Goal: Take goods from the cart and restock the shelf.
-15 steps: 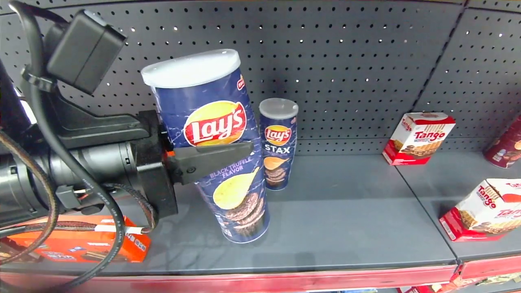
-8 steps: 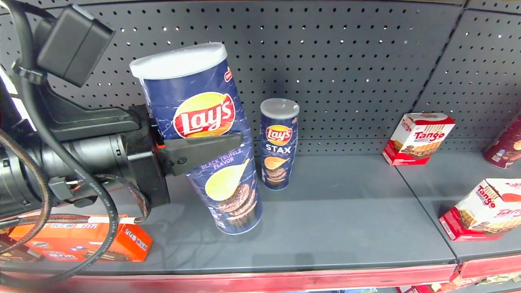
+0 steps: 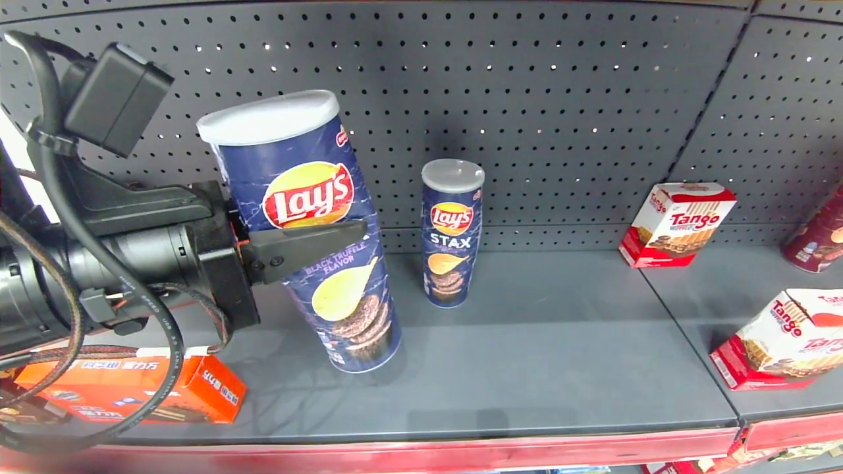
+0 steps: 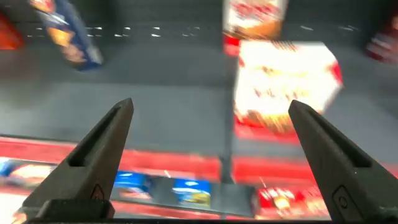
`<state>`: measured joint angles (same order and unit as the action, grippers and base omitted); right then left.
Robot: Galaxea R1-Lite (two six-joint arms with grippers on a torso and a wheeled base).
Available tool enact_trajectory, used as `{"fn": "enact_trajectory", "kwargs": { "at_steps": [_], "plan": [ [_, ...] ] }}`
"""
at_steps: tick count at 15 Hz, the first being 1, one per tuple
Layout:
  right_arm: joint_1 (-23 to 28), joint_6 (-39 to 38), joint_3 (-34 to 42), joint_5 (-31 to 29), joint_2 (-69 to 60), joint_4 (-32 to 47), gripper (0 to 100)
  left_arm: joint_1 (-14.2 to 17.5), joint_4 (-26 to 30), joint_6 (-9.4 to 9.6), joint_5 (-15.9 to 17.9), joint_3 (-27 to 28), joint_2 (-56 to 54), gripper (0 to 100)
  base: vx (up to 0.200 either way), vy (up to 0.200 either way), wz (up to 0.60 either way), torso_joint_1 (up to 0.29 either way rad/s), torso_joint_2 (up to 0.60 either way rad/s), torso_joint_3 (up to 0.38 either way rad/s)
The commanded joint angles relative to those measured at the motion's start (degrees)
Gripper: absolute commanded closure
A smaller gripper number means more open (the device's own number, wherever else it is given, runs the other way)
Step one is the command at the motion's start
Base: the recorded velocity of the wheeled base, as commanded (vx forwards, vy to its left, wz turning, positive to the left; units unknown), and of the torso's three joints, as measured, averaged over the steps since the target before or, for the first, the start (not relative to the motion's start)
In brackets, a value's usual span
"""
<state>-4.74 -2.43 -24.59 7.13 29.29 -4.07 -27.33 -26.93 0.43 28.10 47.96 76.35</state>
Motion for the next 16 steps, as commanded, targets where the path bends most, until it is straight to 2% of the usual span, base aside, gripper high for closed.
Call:
{"fn": "enact_trajectory", "kwargs": {
  "at_steps": [1,4,5,7,9,11,13,15,16],
  "plan": [
    [-10.99,0.14,-13.12,5.35,25.73,-5.24,0,1.14,-1.64,-0.08,0.11,-2.43,-0.15,100,0.0,0.0,0.0,0.0,0.0,0.0],
    [-13.19,1.28,-14.96,5.44,36.71,-10.87,0,1.58,-2.25,-0.25,0.11,-2.43,0.12,100,0.0,0.0,0.0,0.0,0.0,0.0],
    [-13.54,2.43,-16.54,6.4,40.49,-12.54,0,2.72,-2.34,-0.25,0.38,-2.25,0.2,100,0.0,0.0,0.0,0.0,0.0,0.0],
    [-11.61,3.04,-20.85,15.63,48.05,-18.25,0,3.86,-2.34,-0.25,1.7,-2.17,0.73,100,0.0,0.0,0.0,0.0,0.0,0.0],
    [-12.13,5.33,-27.62,18.97,54.55,-18.87,0,3.95,-2.16,-0.25,1.7,-1.55,0.73,100,0.0,0.0,0.0,0.0,0.0,0.0],
    [-9.5,9.19,-38.43,37.69,61.5,-18.6,0,3.95,-1.99,-0.25,1.7,-1.2,1.08,100,0.0,0.0,0.0,0.0,0.0,0.0],
    [-10.29,10.16,-45.55,42.61,66.68,-18.69,0,3.86,-1.9,-0.25,1.7,-0.67,1.43,100,0.0,0.0,0.0,0.0,0.0,0.0],
    [-11.08,12.53,-48.89,46.13,69.93,-18.69,0,3.78,-1.9,-0.25,1.78,-0.58,1.52,100,0.0,0.0,0.0,0.0,0.0,0.0],
    [-12.13,14.91,-50.29,49.65,72.57,-18.69,0,3.86,-2.07,-0.25,3.01,-0.5,2.22,100,0.0,0.0,0.0,0.0,0.0,0.0]
  ]
}}
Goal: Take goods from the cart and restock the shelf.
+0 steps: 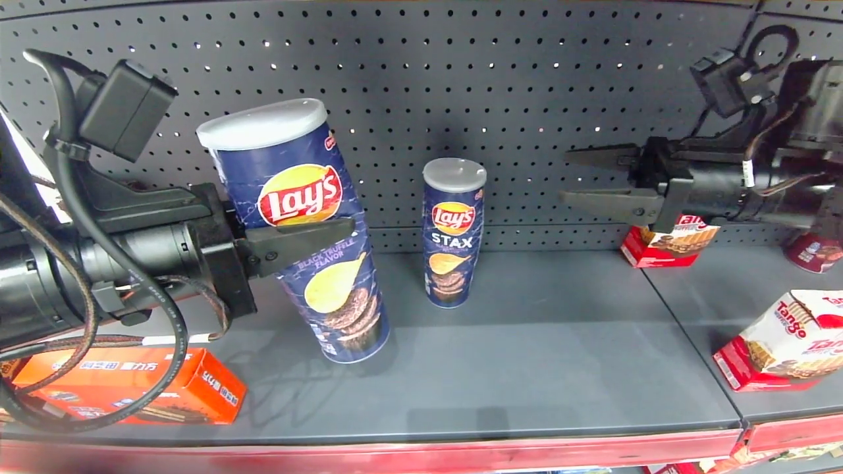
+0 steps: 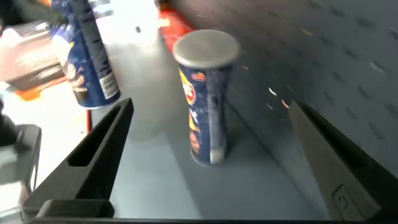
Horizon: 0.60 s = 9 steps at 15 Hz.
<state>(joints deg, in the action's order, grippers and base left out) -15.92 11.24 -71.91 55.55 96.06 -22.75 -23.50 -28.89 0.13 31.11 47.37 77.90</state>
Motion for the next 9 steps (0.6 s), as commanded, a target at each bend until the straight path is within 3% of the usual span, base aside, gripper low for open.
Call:
{"fn": "enact_trajectory", "kwargs": {
  "at_steps": [1,9],
  "plan": [
    [-1.13,1.94,-3.5,4.39,7.21,-0.02,0,0.12,-0.02,-0.05,1.06,0.35,0.76,100,0.0,0.0,0.0,0.0,0.0,0.0],
    [-4.38,1.86,-12.73,4.83,17.58,-0.1,0,0.04,-0.29,0.04,1.23,1.58,1.99,100,0.0,0.0,0.0,0.0,0.0,0.0]
  ]
}}
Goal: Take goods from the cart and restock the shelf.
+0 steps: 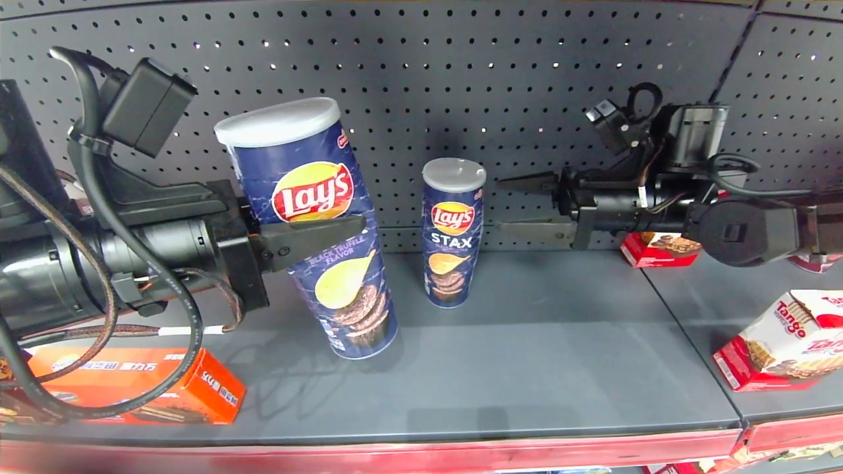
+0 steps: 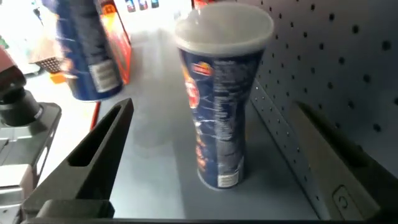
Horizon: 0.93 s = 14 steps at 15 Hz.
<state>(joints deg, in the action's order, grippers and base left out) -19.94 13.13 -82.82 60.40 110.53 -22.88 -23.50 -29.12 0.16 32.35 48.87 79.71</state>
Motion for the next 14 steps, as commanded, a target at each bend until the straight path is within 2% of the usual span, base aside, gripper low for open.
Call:
{"fn": "enact_trajectory", "kwargs": {
  "at_steps": [1,14],
  "plan": [
    [-0.62,-0.03,-2.87,-0.11,4.25,0.03,0,0.04,-0.14,0.02,-0.01,0.08,0.18,100,0.0,0.0,0.0,0.0,0.0,0.0],
    [-4.4,0.14,-9.9,-0.55,15.59,-0.59,0,0.21,-0.5,0.02,-0.01,-0.09,1.32,100,0.0,0.0,0.0,0.0,0.0,0.0]
  ]
}}
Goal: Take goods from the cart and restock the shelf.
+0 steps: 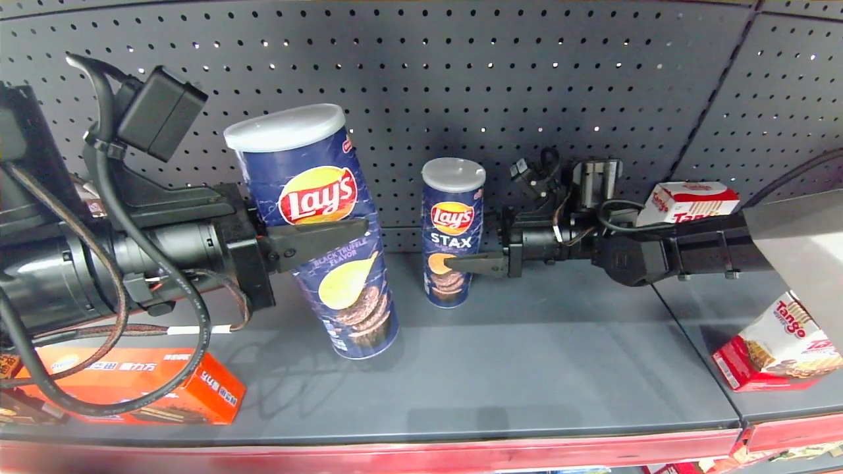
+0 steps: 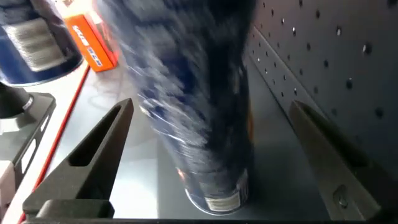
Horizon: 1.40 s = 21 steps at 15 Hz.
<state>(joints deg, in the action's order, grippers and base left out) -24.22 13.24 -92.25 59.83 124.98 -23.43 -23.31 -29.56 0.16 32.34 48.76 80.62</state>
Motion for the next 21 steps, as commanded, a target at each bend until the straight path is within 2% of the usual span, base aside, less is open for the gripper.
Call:
{"fn": "enact_trajectory", "kwargs": {
  "at_steps": [1,8,9,17,19,21],
  "plan": [
    [-0.12,0.03,-1.27,0.02,2.02,-0.04,0,0.02,-0.06,0.02,0.0,0.1,0.59,100,0.0,0.0,0.0,0.0,0.0,0.0],
    [-1.27,0.12,-4.26,-0.51,5.54,-0.21,0,0.11,-1.2,0.02,0.0,0.02,1.83,100,0.0,0.0,0.0,0.0,0.0,0.0],
    [-1.18,0.91,-4.43,-0.51,6.33,-1.18,100,0.19,-1.11,0.02,0.0,-0.07,1.83,100,0.0,0.0,0.0,0.0,0.0,0.0],
    [-2.5,1.44,-3.91,-1.47,4.57,-2.06,100,1.34,-1.2,0.02,0.0,-0.95,1.56,100,0.0,0.0,0.0,0.0,0.0,0.0],
    [-2.85,1.61,-1.62,-2.53,1.15,-2.23,100,1.34,-1.2,0.02,0.0,-0.95,1.47,100,0.0,0.0,0.0,0.0,0.0,0.0],
    [-3.55,1.79,4.0,-4.02,-4.57,-2.41,100,1.34,-1.11,0.02,0.0,-0.95,1.39,100,0.0,0.0,0.0,0.0,0.0,0.0]
  ]
}}
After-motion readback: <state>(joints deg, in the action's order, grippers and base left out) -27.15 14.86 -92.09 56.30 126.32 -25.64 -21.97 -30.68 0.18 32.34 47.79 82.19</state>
